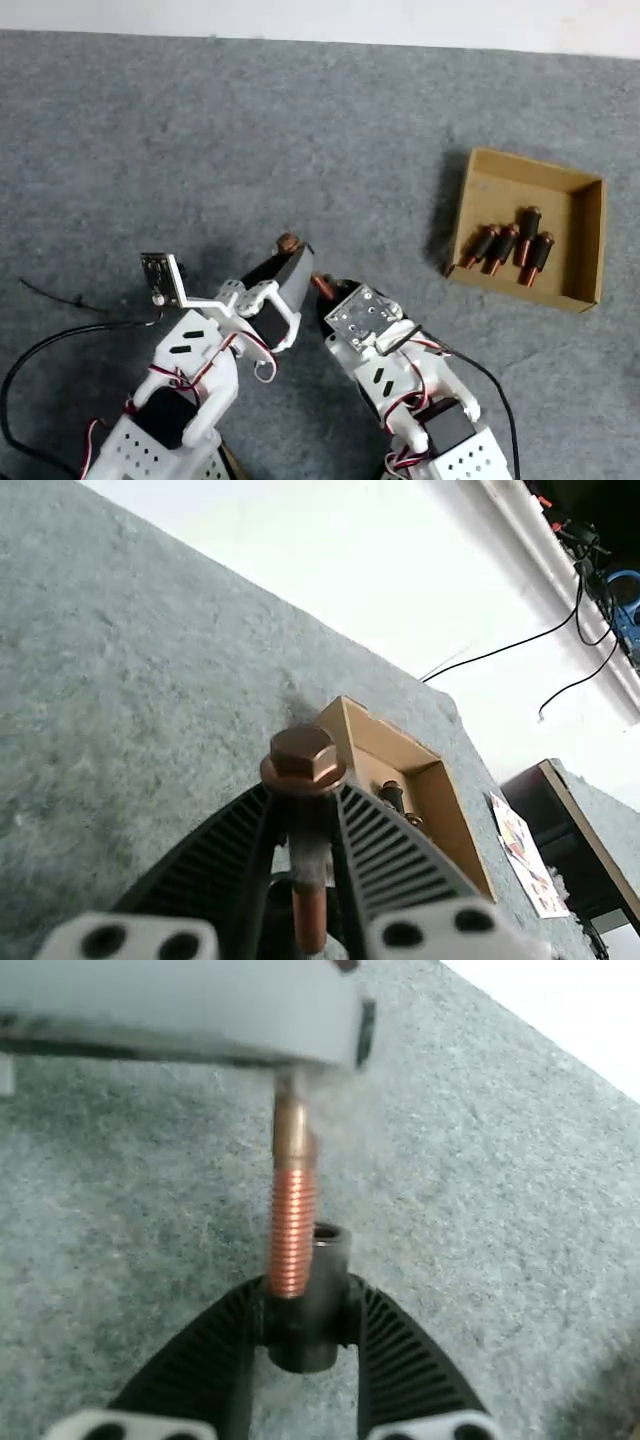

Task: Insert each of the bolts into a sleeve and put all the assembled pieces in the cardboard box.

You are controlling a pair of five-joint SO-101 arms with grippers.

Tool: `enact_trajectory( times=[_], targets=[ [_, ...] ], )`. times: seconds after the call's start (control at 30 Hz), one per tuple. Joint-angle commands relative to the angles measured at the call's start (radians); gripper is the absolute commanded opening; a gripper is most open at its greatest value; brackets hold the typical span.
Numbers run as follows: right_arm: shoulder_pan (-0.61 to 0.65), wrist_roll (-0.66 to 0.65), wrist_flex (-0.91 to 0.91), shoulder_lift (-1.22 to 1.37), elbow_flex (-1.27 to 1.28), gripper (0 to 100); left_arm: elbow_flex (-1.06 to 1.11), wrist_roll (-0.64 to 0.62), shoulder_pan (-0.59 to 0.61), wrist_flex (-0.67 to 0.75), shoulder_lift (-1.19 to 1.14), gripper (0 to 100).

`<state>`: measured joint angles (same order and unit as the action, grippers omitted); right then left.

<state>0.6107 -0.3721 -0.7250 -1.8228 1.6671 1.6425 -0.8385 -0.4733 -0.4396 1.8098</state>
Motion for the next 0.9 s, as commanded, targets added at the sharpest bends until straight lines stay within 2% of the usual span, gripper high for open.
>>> enact_trajectory(
  times=[0.0, 0.17, 0.43, 0.57, 0.73, 0.87],
  targets=[
    [-0.010, -0.009, -0.001, -0.012, 0.097, 0.5, -0.002, 0.011, 0.030, 0.006, 0.018, 0],
    [-0.008, -0.009, 0.005, -0.012, 0.097, 0.5, -0.004, 0.003, 0.097, 0.026, 0.019, 0],
    [0.031, -0.014, 0.005, -0.008, 0.097, 0.5, -0.001, 0.003, 0.113, 0.051, 0.019, 0],
    [0.035, -0.014, 0.005, -0.008, 0.097, 0.5, 0.010, 0.003, 0.102, 0.051, 0.018, 0],
    [0.039, -0.015, 0.001, -0.012, 0.097, 0.5, 0.053, 0.011, 0.005, 0.052, 0.015, 0],
    [0.041, -0.015, 0.001, -0.012, 0.097, 0.5, 0.053, 0.011, 0.004, 0.051, 0.015, 0]
  ],
)
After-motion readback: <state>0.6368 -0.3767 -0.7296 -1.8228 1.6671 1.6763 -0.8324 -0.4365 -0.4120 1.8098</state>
